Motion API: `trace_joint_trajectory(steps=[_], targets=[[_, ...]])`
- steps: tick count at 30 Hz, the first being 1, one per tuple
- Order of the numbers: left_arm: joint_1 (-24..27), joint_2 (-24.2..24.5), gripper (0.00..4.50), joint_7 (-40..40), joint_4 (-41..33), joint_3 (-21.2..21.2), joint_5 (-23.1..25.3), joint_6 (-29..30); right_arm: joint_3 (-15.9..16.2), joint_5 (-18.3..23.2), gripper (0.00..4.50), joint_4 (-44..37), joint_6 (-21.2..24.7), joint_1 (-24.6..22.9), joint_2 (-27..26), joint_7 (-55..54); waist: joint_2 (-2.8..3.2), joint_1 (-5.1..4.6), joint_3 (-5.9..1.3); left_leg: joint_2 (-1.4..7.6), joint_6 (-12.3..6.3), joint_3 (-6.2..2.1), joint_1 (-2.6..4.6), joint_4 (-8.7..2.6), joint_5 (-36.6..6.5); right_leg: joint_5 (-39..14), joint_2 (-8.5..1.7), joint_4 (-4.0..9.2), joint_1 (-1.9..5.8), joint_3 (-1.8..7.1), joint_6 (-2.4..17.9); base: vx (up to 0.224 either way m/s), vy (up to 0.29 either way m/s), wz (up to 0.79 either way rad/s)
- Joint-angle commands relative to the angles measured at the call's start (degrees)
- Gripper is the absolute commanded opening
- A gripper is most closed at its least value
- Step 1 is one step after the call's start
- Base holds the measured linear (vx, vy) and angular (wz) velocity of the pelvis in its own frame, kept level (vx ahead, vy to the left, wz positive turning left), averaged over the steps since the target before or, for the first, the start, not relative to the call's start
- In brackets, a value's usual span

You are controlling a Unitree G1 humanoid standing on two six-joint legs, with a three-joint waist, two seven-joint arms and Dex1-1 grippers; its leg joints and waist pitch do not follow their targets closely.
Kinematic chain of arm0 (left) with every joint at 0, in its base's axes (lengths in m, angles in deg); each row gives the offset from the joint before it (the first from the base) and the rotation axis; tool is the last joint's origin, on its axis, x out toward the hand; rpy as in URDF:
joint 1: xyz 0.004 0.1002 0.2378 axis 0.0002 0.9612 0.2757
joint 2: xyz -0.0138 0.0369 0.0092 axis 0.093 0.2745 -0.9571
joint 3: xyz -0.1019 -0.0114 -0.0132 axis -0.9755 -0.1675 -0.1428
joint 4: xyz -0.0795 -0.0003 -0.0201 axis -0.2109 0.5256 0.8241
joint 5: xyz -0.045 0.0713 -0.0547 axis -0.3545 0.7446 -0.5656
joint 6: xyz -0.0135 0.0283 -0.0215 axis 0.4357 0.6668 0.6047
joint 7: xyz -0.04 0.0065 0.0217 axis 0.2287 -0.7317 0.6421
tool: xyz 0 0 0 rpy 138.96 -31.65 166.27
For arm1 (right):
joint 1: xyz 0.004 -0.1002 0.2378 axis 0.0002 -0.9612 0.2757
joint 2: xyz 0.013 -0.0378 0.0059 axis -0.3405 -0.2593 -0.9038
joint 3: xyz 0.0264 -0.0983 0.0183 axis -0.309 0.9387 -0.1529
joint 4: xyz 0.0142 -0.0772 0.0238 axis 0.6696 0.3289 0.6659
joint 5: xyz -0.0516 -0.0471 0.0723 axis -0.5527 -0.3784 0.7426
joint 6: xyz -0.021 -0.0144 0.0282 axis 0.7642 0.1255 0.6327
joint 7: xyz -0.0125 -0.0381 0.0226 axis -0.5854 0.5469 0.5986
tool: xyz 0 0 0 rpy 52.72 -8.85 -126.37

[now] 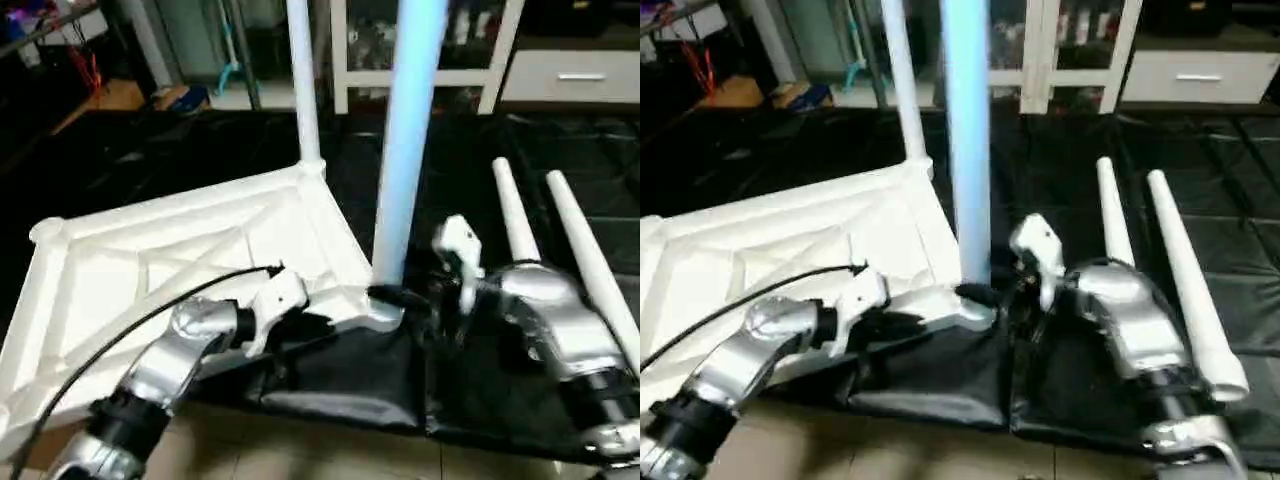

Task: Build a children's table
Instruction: Rotate leg to tighten

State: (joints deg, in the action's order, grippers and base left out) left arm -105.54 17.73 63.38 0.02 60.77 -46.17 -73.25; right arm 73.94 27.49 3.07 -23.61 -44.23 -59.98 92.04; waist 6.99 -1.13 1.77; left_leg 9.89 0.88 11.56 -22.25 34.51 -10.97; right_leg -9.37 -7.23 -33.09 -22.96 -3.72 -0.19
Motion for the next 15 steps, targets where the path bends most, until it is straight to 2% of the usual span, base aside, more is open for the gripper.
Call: trace_joint_trajectory(steps=[1,4,6,9,12,15], targets=[[1.6,1.6,0.0,1.3,1.0,0.8,0.7,1.3,1.0,-1.1,3.47,0.2,-1.0,-0.1,0.8,1.5,-1.25,0.4,-3.56,2.65,-7.33,-1.15,0.86,-4.01,-10.5,-7.3,-1.03,2.6,2.61,0.98,14.5,0.0,0.0,0.0],[1.9,2.1,0.0,1.8,0.1,0.8,0.5,2.0,0.9,-1.3,3.47,1.8,-2.1,0.6,0.3,0.8,-1.09,0.18,-3.23,2.69,-5.23,-1.23,0.99,-4.4,-14.8,-13.8,-1.06,3.17,2.44,1.07,13.3,0.0,0.0,0.0],[1.8,2.0,0.0,1.9,-0.2,0.8,0.4,2.3,0.5,-0.9,3.13,2.2,-2.2,0.9,-1.3,-0.5,-1.07,0.04,-3.2,2.73,-4.18,-1.32,1.07,-4.59,-16.2,-15.3,-1.03,3.27,2.33,1.12,12.9,0.0,0.0,0.0],[1.7,2.0,0.0,2.0,-0.3,0.9,0.4,2.4,0.5,-0.4,2.99,2.2,-1.7,1.0,-2.0,-0.5,-1.11,-0.08,-3.29,2.71,-3.6,-1.44,1.04,-4.66,-16.2,-14.4,-0.93,3.18,2.38,1.1,12.7,0.0,0.0,0.0],[1.8,1.9,0.0,2.2,-0.7,0.8,0.4,2.7,0.8,0.5,2.68,1.7,-0.8,0.7,-2.4,1.0,-1.13,-0.05,-3.43,2.63,-3.98,-1.36,1.0,-4.5,-15.2,-12.3,-0.89,2.99,2.51,1.09,13.2,0.0,0.0,0.0],[1.8,2.0,0.0,2.4,-0.8,0.9,0.5,2.9,1.1,0.9,2.48,1.5,-0.1,0.4,-2.0,2.5,-1.07,0.11,-3.53,2.62,-5.18,-1.27,0.94,-4.27,-13.1,-9.9,-0.91,2.78,2.58,1.03,13.9,0.0,0.0,0.0]])
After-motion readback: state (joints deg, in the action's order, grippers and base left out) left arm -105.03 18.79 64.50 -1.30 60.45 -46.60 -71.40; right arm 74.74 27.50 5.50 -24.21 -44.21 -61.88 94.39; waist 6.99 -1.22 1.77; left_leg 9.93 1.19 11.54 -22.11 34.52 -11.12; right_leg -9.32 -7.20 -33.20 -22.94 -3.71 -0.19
